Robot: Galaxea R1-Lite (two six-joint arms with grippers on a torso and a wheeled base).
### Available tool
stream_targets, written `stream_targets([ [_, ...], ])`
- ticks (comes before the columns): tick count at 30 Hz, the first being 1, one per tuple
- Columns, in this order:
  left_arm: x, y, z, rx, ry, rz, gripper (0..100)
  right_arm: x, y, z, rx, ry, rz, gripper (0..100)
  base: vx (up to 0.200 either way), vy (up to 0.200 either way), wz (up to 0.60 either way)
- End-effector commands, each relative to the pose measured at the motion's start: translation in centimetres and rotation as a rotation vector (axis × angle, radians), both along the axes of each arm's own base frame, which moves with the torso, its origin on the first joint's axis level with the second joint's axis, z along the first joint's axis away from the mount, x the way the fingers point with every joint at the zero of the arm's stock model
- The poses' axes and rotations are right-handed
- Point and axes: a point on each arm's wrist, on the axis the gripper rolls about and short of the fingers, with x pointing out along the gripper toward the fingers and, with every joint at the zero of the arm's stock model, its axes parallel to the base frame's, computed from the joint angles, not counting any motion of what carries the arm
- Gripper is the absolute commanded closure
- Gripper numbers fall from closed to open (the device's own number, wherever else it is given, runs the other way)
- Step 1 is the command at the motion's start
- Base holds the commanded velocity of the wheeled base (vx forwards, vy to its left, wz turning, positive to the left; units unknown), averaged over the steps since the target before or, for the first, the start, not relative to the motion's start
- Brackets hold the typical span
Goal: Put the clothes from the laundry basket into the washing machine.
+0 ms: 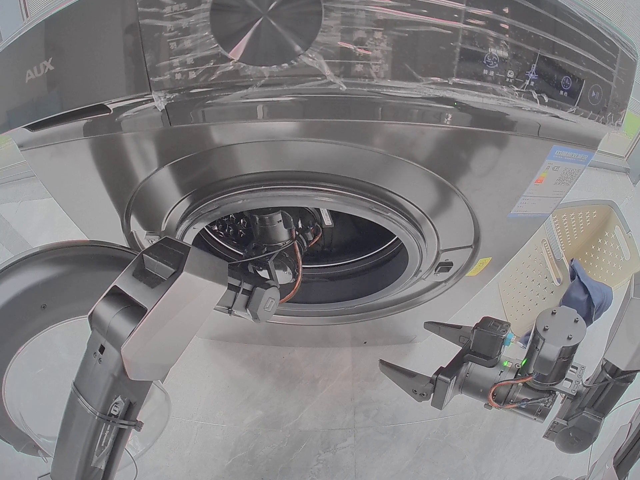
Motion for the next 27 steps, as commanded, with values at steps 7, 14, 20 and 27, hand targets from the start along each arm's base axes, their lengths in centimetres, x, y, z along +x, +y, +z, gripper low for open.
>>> stream_targets([
  [7,-6.2,-0.3,4.0,0.058,0.060,-0.062,0,-0.1,-0.2,0.2,0.004,-0.004,-0.003,0,0.000,0.000,0.00],
  [14,-10.3,0.0,2.9,0.153,0.139,-0.115,0,-0.2,-0.2,0.3,0.007,-0.008,-0.002,0,0.000,0.000,0.00],
  [20,-15.1,-0.3,-1.6,0.265,0.228,-0.240,0,-0.4,-0.5,0.4,0.008,-0.007,-0.003,0,0.000,0.000,0.00],
  [27,-17.8,1.2,-2.8,0.279,0.199,-0.256,0,-1.2,-1.1,1.5,0.029,-0.035,-0.005,0,0.000,0.000,0.00],
])
